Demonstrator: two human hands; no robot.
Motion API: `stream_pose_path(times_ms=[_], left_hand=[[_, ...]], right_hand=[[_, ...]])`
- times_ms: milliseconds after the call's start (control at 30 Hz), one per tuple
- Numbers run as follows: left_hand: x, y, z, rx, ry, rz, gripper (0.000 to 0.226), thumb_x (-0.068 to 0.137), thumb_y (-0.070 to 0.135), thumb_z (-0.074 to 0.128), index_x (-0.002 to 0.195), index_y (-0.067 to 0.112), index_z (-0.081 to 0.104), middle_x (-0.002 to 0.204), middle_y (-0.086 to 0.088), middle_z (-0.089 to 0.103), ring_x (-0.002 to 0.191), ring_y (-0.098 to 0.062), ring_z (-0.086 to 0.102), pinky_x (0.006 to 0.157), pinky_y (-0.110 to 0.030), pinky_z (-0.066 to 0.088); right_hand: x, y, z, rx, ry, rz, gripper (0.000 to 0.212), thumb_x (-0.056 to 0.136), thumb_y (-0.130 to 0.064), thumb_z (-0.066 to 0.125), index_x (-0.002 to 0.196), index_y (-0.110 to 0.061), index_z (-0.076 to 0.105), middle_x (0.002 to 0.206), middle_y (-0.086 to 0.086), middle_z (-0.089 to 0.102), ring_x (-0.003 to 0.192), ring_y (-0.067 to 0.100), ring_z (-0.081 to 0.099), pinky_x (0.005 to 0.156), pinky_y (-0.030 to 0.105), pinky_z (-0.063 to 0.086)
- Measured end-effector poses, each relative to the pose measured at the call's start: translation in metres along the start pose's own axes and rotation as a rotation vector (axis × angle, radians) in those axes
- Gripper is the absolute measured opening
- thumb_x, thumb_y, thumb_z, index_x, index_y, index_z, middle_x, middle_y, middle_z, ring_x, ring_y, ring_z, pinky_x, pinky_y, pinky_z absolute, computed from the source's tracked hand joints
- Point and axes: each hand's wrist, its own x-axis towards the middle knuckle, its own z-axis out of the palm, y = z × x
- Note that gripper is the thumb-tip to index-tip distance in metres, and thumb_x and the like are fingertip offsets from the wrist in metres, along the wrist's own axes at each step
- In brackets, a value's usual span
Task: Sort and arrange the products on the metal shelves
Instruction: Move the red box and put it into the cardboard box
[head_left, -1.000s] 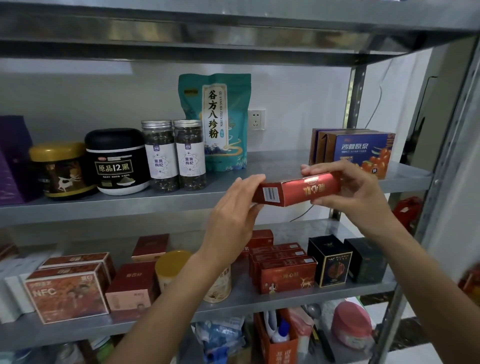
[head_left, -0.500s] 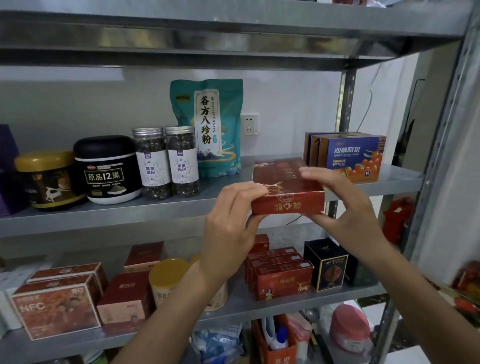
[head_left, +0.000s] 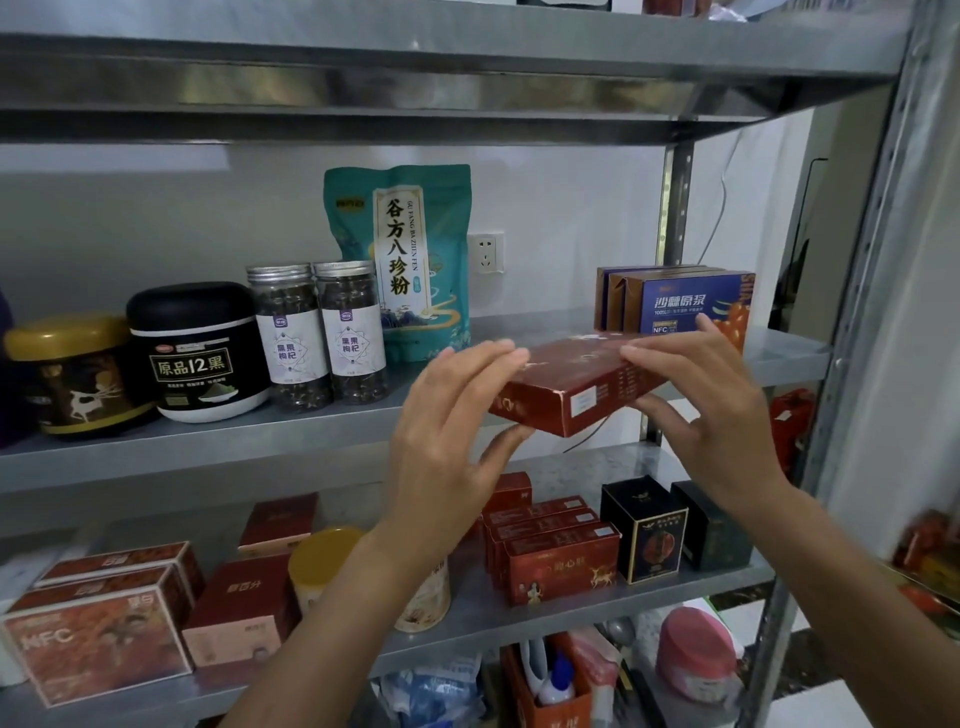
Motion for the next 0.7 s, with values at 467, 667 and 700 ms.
stream_pose_path(times_ms=[467, 667, 700], left_hand=[[0.015, -0.006, -0.013, -0.423, -0.099, -0.553, 0.039, 0.089, 0.009, 0.066, 0.127, 0.016, 0.059, 0.117, 0.0, 0.066, 0.109, -0.013, 0.062, 0.092, -0.043, 0.054], [0.001, 0.009, 0.017, -0.082, -0.147, -0.489, 0.062, 0.094, 0.031, 0.056, 0.15, 0.024, 0.03, 0.146, 0.004, 0.041, 0.134, -0.003, 0.03, 0.113, -0.031, 0.028], [-0.007, 0.017, 0.024, -0.106, -0.179, -0.406, 0.059, 0.094, 0.035, 0.054, 0.148, 0.022, 0.034, 0.147, 0.003, 0.041, 0.135, -0.004, 0.031, 0.114, -0.033, 0.029]], right_hand=[[-0.004, -0.003, -0.024, 0.457, -0.353, 0.434, 0.05, 0.068, -0.045, 0.07, 0.115, -0.037, 0.056, 0.108, -0.022, 0.064, 0.103, -0.005, 0.059, 0.087, 0.018, 0.053], [-0.01, -0.002, -0.019, 0.703, -0.27, 0.905, 0.041, 0.066, -0.039, 0.078, 0.093, -0.01, 0.065, 0.081, -0.005, 0.075, 0.068, 0.007, 0.071, 0.053, 0.012, 0.051], [-0.01, 0.0, -0.018, 0.773, -0.246, 1.024, 0.044, 0.07, -0.035, 0.078, 0.098, -0.004, 0.064, 0.08, 0.002, 0.075, 0.065, 0.012, 0.072, 0.05, 0.015, 0.051]])
